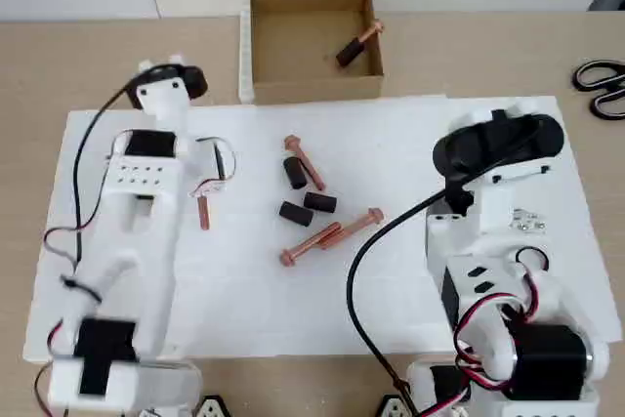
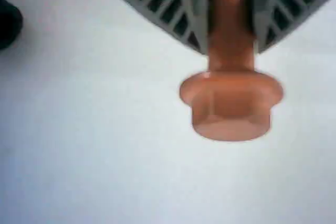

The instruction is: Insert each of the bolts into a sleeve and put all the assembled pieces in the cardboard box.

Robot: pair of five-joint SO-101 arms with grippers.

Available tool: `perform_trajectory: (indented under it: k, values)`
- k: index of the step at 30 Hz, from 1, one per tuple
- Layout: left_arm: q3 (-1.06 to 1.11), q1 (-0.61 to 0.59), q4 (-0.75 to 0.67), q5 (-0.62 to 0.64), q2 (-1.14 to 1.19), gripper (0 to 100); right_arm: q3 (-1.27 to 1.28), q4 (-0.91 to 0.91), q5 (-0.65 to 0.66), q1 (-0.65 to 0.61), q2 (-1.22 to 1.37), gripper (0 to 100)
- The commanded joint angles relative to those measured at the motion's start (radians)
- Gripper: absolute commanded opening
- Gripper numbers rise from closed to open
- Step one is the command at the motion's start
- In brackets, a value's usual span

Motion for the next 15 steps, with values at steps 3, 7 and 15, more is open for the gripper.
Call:
perform_trajectory:
  k: [3, 7, 15]
  values:
    - [-0.004, -0.005, -0.095, -0.078, 0.161, 1, -0.002, -0.027, 0.009, -0.005, -0.008, 0.4]
    - [-0.039, -0.009, -0.103, -0.092, 0.224, 1, -0.002, -0.025, 0.009, -0.005, -0.008, 0.4]
    - [-0.051, -0.008, -0.107, -0.091, 0.245, 8, 0.0, -0.021, 0.009, -0.005, -0.008, 0.4]
